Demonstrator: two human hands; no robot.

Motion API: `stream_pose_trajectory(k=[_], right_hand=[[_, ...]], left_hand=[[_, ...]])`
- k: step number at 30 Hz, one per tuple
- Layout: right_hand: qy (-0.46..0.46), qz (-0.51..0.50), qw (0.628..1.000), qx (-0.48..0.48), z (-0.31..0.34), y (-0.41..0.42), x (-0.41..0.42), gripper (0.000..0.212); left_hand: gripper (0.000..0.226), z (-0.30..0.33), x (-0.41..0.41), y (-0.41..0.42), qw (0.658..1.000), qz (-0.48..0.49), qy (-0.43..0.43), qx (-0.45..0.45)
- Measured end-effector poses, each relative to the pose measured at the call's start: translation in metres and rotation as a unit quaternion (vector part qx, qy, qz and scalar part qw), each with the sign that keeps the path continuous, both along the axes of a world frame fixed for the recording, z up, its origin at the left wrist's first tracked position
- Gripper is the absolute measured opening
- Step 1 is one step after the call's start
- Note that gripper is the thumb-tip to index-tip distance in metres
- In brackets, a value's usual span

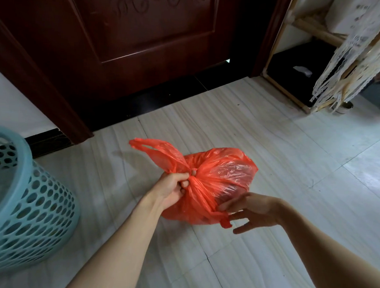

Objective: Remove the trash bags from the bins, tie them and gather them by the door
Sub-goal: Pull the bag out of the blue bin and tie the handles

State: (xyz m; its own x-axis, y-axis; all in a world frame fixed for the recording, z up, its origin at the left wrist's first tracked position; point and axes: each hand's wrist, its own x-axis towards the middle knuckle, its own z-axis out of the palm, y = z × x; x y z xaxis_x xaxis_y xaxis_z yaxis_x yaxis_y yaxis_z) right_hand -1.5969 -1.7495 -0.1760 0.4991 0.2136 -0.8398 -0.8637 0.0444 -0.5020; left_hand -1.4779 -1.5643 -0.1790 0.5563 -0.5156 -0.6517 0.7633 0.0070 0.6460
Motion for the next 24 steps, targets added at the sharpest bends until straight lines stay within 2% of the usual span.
stream_pose_trajectory(k=[1, 3, 5, 6, 8, 10, 11, 12, 14, 16, 19, 22, 24], right_hand=[[0.009, -0.011, 1.0, -0.027, -0.002, -0.004, -0.003, 0.024], [0.007, -0.053, 0.987, -0.149, -0.007, -0.011, -0.007, 0.019], [-0.015, -0.183, 0.942, -0.282, -0.013, -0.017, -0.009, 0.016], [-0.039, -0.251, 0.915, -0.312, -0.014, -0.02, -0.009, 0.017], [-0.106, -0.312, 0.885, -0.328, -0.012, -0.023, -0.005, 0.022], [-0.177, -0.286, 0.882, -0.329, -0.009, -0.019, 0.0, 0.031], [-0.207, -0.259, 0.884, -0.329, -0.007, -0.013, 0.004, 0.036], [-0.232, -0.228, 0.888, -0.324, -0.005, -0.007, 0.007, 0.04], [-0.268, -0.162, 0.9, -0.304, -0.007, 0.008, 0.015, 0.045], [-0.294, -0.092, 0.899, -0.311, -0.014, 0.021, 0.021, 0.047], [-0.301, -0.005, 0.873, -0.384, -0.028, 0.028, 0.021, 0.042], [-0.286, 0.008, 0.886, -0.365, -0.028, 0.029, 0.017, 0.009], [-0.289, 0.007, 0.896, -0.337, -0.025, 0.029, 0.018, 0.022]], left_hand=[[0.026, 0.001, 0.0, 0.0, 1.0, -0.01, -0.016, 0.008], [0.027, 0.004, -0.001, 0.0, 0.997, -0.042, -0.063, 0.028], [0.028, 0.011, -0.002, 0.0, 0.98, -0.094, -0.155, 0.081], [0.027, 0.014, -0.002, 0.0, 0.958, -0.139, -0.217, 0.123], [0.018, 0.02, -0.005, 0.001, 0.882, -0.261, -0.331, 0.21], [0.01, 0.024, -0.008, 0.001, 0.75, -0.383, -0.455, 0.289], [0.013, 0.024, -0.01, 0.0, 0.682, -0.42, -0.512, 0.31], [0.017, 0.024, -0.012, -0.001, 0.63, -0.44, -0.556, 0.317], [0.027, 0.02, -0.017, -0.002, 0.565, -0.449, -0.618, 0.312], [0.035, 0.018, -0.021, -0.003, 0.53, -0.419, -0.676, 0.292], [0.038, 0.015, -0.023, 0.001, 0.481, -0.338, -0.764, 0.265], [0.043, 0.01, -0.02, 0.008, 0.477, -0.289, -0.786, 0.267], [0.051, 0.007, -0.017, 0.011, 0.501, -0.234, -0.784, 0.283]])
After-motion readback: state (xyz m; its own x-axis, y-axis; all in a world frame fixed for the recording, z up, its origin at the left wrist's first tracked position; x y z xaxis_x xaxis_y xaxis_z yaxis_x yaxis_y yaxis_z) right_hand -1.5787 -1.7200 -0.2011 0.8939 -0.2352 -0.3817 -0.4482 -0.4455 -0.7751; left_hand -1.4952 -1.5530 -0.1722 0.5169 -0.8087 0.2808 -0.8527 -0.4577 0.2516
